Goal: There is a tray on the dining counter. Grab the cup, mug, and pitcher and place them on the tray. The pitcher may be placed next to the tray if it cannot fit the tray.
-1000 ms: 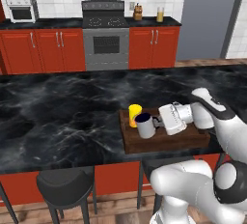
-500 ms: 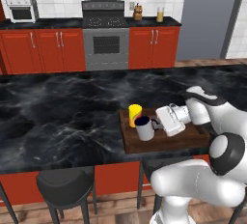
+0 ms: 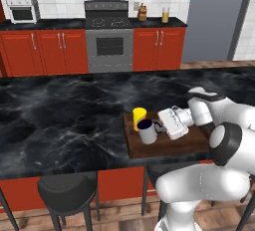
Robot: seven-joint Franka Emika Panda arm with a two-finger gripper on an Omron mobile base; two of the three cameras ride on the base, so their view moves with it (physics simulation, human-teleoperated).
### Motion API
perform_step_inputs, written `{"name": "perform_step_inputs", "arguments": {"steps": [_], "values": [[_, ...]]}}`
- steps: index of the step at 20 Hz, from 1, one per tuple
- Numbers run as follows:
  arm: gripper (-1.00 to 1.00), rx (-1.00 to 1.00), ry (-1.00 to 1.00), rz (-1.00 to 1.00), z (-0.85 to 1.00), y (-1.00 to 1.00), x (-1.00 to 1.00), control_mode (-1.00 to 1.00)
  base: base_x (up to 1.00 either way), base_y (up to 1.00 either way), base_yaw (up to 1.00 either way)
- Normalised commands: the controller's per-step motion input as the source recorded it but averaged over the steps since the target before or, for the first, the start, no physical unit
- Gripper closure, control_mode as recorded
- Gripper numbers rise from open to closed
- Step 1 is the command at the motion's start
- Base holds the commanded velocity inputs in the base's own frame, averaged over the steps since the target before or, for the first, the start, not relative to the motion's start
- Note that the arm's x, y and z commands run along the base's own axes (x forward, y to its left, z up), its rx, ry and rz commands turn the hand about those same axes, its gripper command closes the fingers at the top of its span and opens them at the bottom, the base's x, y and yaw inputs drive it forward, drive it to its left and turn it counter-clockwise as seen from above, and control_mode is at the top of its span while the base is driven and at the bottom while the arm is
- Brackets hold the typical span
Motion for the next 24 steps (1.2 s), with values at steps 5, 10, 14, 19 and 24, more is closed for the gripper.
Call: {"name": "perform_step_inputs", "arguments": {"steps": [5,10,14,19,24], "values": [[1.00,0.00,-0.04,0.00,-0.05,0.14,0.10,-1.00,0.00,0.00,0.00],[1.00,0.00,-0.03,0.00,-0.10,0.09,0.13,-1.00,0.00,0.00,0.00],[1.00,0.00,-0.03,0.00,-0.11,0.02,0.13,-1.00,0.00,0.00,0.00],[1.00,0.00,-0.01,0.00,-0.17,0.00,0.12,-1.00,0.00,0.00,0.00],[1.00,0.01,0.00,0.00,-0.24,0.00,0.12,-1.00,0.00,0.00,0.00]]}}
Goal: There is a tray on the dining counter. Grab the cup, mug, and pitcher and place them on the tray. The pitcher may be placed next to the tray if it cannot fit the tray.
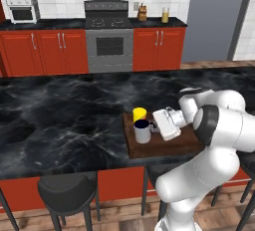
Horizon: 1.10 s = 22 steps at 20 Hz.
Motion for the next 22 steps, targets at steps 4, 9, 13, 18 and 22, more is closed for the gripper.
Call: {"name": "perform_step_inputs", "arguments": {"steps": [4,9,13,18,22], "values": [[1.00,0.00,0.00,0.00,-0.29,0.00,0.06,-1.00,0.00,0.00,0.00],[1.00,0.00,-0.02,0.00,-0.23,0.00,0.00,-1.00,0.00,0.00,0.00],[1.00,0.00,-0.05,0.00,-0.09,0.00,0.00,-1.00,0.00,0.00,0.00],[1.00,0.00,-0.05,0.00,-0.13,0.00,0.00,-1.00,0.00,0.00,0.00],[-1.00,0.00,-0.04,0.00,-0.07,0.00,0.00,-1.00,0.00,0.00,0.00]]}}
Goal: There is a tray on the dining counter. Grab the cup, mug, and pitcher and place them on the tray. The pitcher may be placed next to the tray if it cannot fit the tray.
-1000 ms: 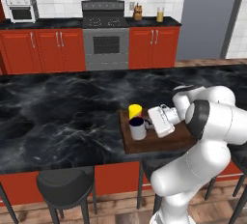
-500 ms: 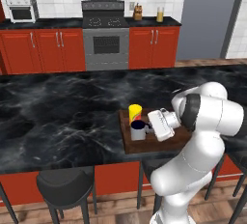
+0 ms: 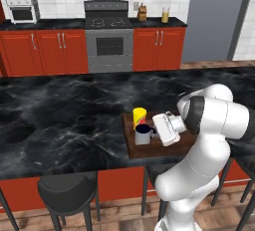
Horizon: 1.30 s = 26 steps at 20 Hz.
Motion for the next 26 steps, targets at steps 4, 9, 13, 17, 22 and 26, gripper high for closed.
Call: {"name": "perform_step_inputs", "arguments": {"steps": [4,9,13,17,22,26], "values": [[-1.00,0.00,-0.06,0.00,0.00,0.00,0.00,-1.00,0.00,0.00,0.00],[-1.00,-0.03,-0.08,0.00,0.00,-0.07,0.00,-1.00,0.00,0.00,0.00],[-1.00,-0.04,-0.07,0.00,0.00,-0.20,0.00,-1.00,0.00,0.00,0.00],[-1.00,-0.04,-0.07,0.00,0.00,-0.41,-0.03,-1.00,0.00,0.00,0.00],[-1.00,-0.03,-0.06,0.00,0.01,-0.48,-0.24,-1.00,0.00,0.00,0.00],[-1.00,0.00,-0.11,-0.02,0.54,-0.16,-0.74,-1.00,0.00,0.00,0.00]]}}
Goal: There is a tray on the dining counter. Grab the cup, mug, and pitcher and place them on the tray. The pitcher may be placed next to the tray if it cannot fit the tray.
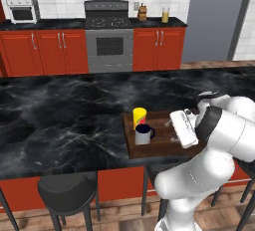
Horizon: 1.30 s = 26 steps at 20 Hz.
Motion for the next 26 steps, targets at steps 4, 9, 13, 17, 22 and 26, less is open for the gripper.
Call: {"name": "perform_step_inputs", "arguments": {"steps": [4,9,13,17,22,26], "values": [[-1.00,-0.01,-0.13,-0.03,0.94,0.00,-0.85,-1.00,0.00,0.00,0.00],[-1.00,-0.03,-0.09,-0.06,1.00,0.00,-0.65,-1.00,0.00,0.00,0.00],[-1.00,-0.08,-0.11,-0.03,0.90,0.06,-0.53,-1.00,0.00,0.00,0.00],[-1.00,-0.27,-0.42,0.00,0.60,0.16,-0.53,-1.00,0.00,0.00,0.00],[-1.00,-0.40,-0.58,0.04,0.33,0.31,-0.44,-1.00,0.00,0.00,0.00],[-1.00,-0.45,-0.57,0.13,0.19,0.31,-0.32,-1.00,0.00,0.00,0.00]]}}
